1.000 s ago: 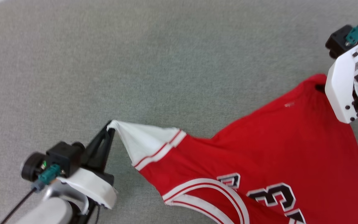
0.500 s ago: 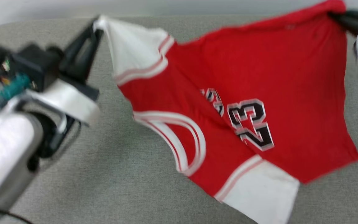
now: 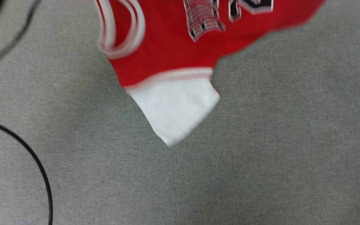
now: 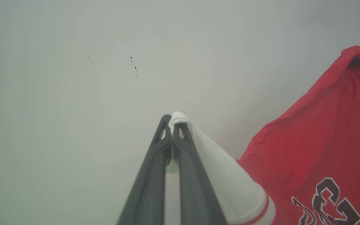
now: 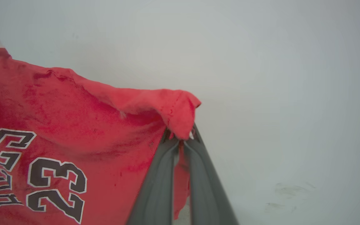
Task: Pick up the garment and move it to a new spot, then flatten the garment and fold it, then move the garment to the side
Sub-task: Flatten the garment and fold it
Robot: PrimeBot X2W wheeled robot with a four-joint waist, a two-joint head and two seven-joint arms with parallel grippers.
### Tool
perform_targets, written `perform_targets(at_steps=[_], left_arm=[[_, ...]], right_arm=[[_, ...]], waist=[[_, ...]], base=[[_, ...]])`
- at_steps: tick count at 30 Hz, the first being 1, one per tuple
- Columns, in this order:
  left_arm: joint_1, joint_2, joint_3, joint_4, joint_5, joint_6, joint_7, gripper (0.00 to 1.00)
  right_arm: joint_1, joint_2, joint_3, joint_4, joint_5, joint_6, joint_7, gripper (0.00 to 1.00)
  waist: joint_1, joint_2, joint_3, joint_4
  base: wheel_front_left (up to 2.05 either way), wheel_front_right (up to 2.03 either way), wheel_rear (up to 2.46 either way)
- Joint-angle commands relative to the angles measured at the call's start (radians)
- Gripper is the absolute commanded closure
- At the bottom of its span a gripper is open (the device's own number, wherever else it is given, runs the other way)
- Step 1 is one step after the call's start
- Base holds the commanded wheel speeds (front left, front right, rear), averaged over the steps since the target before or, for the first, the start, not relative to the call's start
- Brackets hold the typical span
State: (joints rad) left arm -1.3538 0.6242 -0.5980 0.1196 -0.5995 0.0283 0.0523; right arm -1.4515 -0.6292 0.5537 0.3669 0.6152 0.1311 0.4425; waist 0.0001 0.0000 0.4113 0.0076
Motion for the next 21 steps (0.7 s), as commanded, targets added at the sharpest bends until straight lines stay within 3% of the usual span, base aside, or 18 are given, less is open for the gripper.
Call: perform_targets(at_steps=[1,11,21], left_arm=[[-0.061,-0.016,0.008,0.034,0.005,-0.009,0.004,1.0],[-0.439,-0.116,-0.02,0.305,0.086,-0.086,-0.013,1.0],[-0.571,-0.182,-0.051,0.535,0.095,-0.128,-0.074,1.0]], right_arm=[[-0.047,0.024,-0.011,0.029,-0.031,-0.001,-0.018,1.0],[-0.321,0.12,-0.028,0.227,-0.194,-0.001,-0.131,1.0],[-0.422,0.183,0.009,0.409,-0.239,-0.001,-0.229,1.0]], waist=[[-0.0001,0.0,0.035,-0.004],[-0.0001,0.0,0.104,0.001],[-0.0001,0.0,0.148,-0.003]], base=[[0.0,0.0,0.0],[0.0,0.0,0.0],[0.0,0.0,0.0]])
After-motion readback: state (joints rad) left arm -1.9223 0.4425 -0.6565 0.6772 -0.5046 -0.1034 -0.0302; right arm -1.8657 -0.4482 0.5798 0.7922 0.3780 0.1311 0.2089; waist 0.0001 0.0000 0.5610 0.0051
